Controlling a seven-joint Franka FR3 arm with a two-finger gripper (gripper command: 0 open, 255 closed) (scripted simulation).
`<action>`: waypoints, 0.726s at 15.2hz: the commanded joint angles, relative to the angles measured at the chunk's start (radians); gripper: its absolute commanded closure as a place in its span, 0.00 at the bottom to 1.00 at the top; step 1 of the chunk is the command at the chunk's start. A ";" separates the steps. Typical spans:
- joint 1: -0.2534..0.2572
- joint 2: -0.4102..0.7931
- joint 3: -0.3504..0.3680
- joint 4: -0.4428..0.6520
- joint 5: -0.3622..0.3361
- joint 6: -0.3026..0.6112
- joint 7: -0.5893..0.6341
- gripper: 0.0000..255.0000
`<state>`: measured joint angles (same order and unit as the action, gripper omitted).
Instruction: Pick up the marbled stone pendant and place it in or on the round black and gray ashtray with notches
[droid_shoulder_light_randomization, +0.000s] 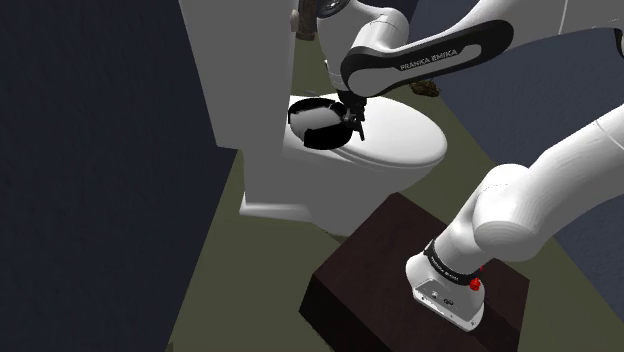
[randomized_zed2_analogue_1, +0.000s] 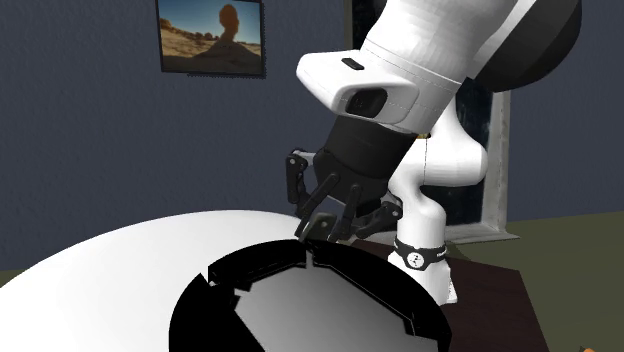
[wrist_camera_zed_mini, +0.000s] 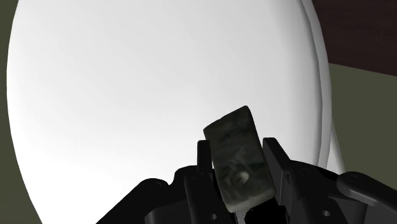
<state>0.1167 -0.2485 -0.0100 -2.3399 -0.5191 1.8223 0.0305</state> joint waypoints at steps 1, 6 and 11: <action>0.000 -0.005 0.001 0.008 0.002 -0.012 -0.006 1.00; 0.003 -0.028 0.004 0.052 0.012 -0.073 -0.035 1.00; 0.004 -0.045 0.008 0.101 0.019 -0.133 -0.064 1.00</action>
<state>0.1208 -0.2878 -0.0028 -2.2485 -0.5017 1.7032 -0.0264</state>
